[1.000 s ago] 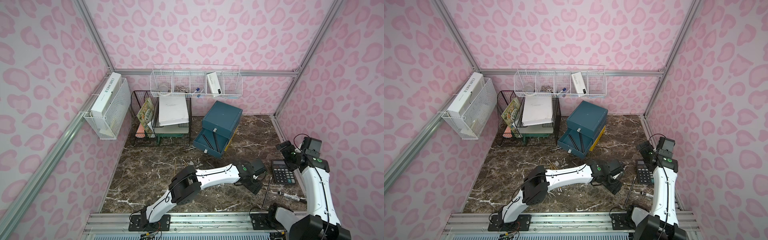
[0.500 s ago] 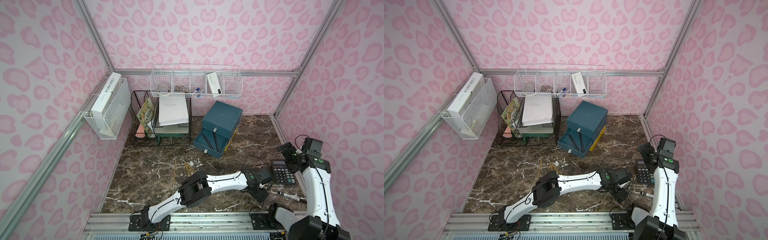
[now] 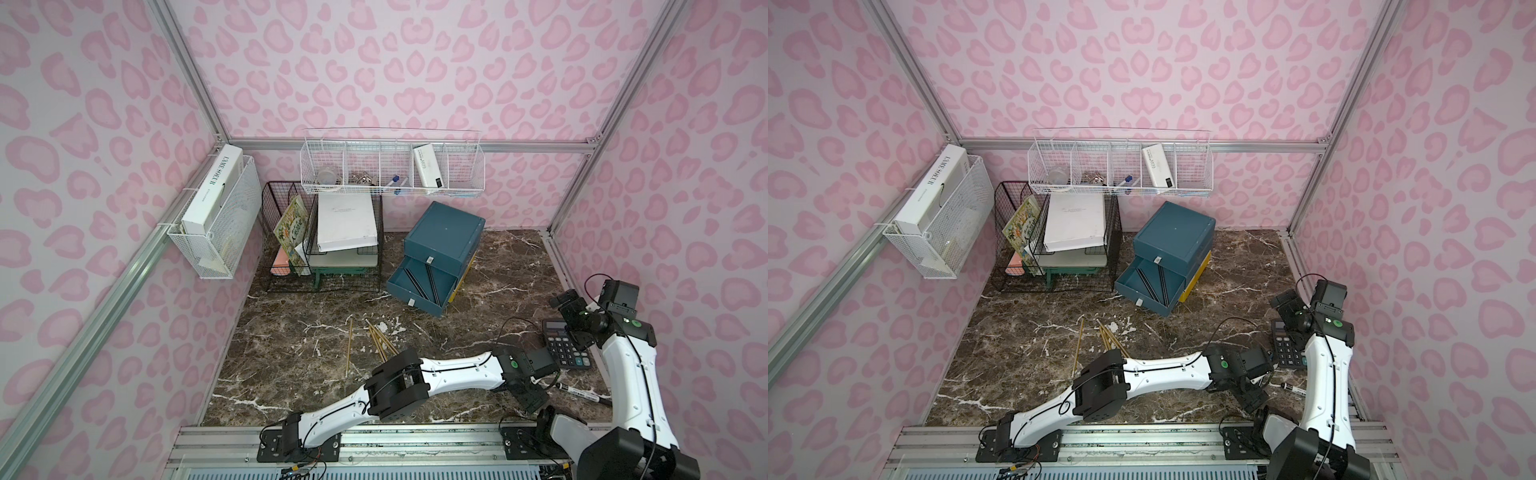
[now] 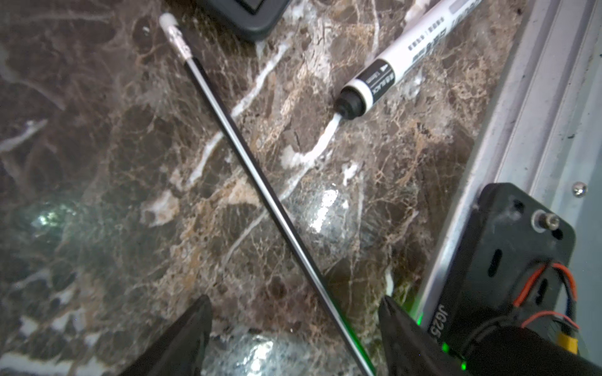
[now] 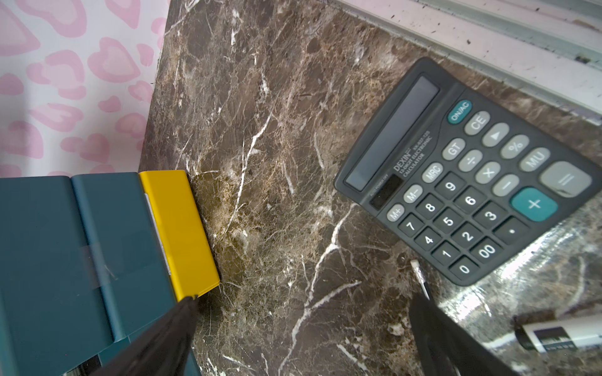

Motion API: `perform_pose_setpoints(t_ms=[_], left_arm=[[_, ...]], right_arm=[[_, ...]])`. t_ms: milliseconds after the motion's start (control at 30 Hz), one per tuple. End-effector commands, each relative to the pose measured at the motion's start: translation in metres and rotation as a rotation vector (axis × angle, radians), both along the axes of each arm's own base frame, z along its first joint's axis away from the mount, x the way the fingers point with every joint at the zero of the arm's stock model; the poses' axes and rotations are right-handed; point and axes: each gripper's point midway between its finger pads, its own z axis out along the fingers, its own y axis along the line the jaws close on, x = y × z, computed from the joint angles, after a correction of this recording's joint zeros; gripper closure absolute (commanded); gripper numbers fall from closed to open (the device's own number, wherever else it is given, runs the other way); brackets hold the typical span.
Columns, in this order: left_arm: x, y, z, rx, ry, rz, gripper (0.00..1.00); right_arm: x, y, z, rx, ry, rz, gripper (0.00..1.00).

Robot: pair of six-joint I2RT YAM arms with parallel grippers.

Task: Please place the pencils in the drawer according to their color
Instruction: Pick up the pencil from the center of the board.

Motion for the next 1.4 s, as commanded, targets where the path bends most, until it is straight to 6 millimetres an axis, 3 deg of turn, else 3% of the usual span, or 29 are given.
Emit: perform_pose_setpoints(t_ms=[0, 267, 467, 700, 967, 1367], left_arm=[[0.0, 0.022, -0.025, 0.131, -0.027, -0.012, 0.19], [0.003, 0.044, -0.049, 0.265, -0.102, -0.044, 0.2], [0.014, 0.057, -0.059, 0.328, -0.162, -0.018, 0.22], [0.033, 0.078, -0.061, 0.4, -0.194, 0.074, 0.31], [0.044, 0.089, -0.062, 0.398, -0.135, 0.124, 0.55], [0.043, 0.094, -0.064, 0.399, -0.063, 0.12, 0.93]], right_arm=[[0.004, 0.001, 0.003, 0.009, -0.019, 0.008, 0.0], [0.008, 0.003, 0.007, 0.03, -0.039, 0.004, 0.0], [0.011, 0.003, 0.011, 0.029, -0.045, 0.007, 0.0], [0.016, 0.005, 0.014, 0.041, -0.06, 0.015, 0.0], [0.016, 0.005, 0.012, 0.041, -0.061, 0.016, 0.0], [0.017, 0.006, 0.011, 0.051, -0.064, 0.012, 0.0]])
